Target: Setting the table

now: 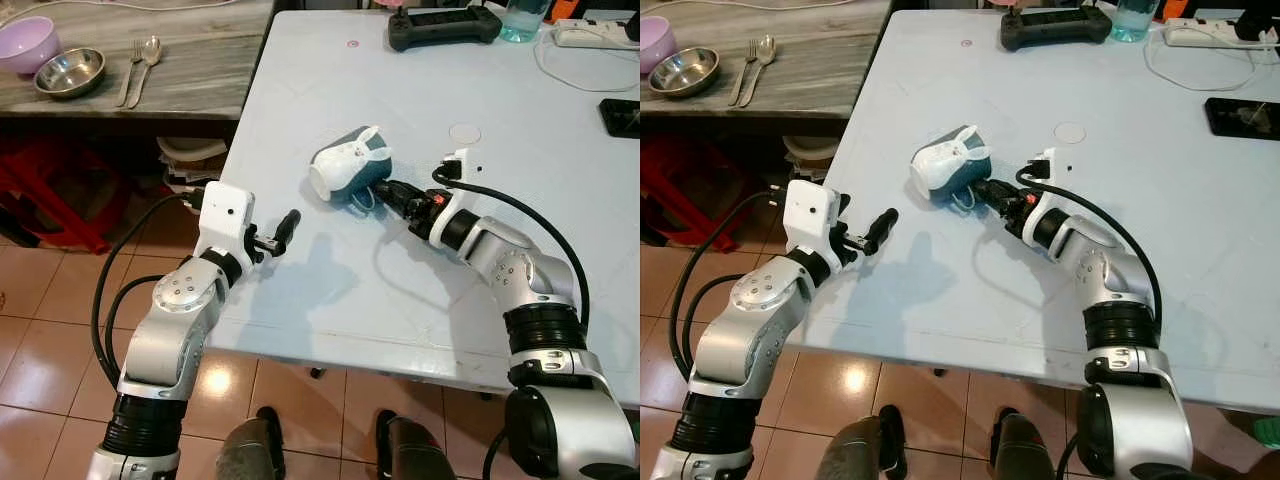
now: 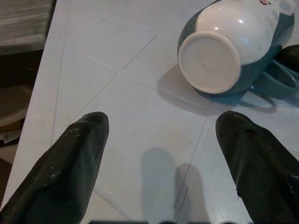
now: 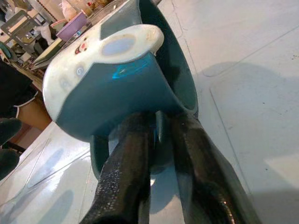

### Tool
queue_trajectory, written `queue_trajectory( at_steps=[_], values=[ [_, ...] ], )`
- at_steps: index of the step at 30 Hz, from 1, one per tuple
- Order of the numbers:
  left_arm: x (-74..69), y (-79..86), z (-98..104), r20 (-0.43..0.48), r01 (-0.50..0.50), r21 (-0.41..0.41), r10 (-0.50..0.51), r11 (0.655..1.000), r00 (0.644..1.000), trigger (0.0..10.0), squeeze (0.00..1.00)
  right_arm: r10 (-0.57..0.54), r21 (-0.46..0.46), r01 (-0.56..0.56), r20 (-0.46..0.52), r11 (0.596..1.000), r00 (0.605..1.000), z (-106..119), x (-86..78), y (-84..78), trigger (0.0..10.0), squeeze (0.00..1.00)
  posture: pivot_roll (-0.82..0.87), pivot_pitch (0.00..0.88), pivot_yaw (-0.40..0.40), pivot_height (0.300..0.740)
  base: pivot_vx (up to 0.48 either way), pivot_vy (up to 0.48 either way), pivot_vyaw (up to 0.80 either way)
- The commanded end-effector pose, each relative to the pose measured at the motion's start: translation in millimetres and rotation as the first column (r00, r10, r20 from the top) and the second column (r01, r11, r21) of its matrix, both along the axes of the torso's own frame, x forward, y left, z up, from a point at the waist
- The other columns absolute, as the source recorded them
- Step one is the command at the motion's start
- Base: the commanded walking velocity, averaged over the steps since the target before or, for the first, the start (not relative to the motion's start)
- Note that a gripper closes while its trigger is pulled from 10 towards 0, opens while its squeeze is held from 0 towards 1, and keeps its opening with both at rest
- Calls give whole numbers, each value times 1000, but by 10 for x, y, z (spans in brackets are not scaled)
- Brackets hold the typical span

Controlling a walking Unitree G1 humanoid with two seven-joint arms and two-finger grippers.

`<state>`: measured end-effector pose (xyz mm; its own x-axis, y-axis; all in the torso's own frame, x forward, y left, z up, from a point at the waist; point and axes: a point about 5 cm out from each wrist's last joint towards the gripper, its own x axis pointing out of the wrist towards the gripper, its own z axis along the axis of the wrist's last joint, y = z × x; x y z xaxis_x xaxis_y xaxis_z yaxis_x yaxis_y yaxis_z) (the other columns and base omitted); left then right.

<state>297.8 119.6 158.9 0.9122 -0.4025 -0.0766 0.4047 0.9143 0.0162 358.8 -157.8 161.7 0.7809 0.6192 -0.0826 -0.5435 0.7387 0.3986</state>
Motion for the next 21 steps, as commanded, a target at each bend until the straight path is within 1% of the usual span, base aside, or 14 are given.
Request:
queue_trajectory(
  at_steps=[1,4,5,6,9,17,21],
  values=[
    [-30,14,4,3,-4,9,4,1000,1000,10000,0,-27,-20,25,-84,999,996,-207,-48,-14,0,0,-6,219,111,740,0,0,0],
    [-31,16,6,3,-6,8,6,1000,1000,10000,0,-57,-57,54,-46,997,997,-174,-48,-38,0,0,-2,220,109,740,0,0,0],
    [-31,16,6,3,-6,8,6,1000,1000,10000,0,-57,-57,54,-46,997,997,-174,-48,-38,0,0,-2,220,109,740,0,0,0],
    [-33,19,3,3,-7,9,7,1000,1000,10000,0,-79,-74,78,-15,994,997,-122,-49,-51,0,0,-3,220,108,740,0,0,0],
    [-35,22,-3,1,-9,8,9,1000,1000,10000,0,-107,-81,110,30,991,994,-19,-66,-63,0,0,-6,219,109,740,0,0,0],
    [-15,2,1,3,-3,6,3,1000,1000,10000,0,-129,-74,135,81,988,988,112,-117,-54,0,0,-14,217,113,740,0,0,0],
    [-12,1,2,4,-3,5,3,1000,1000,10000,0,-147,-96,156,91,983,985,133,-142,-67,0,0,-13,216,111,740,0,0,0]
  ],
)
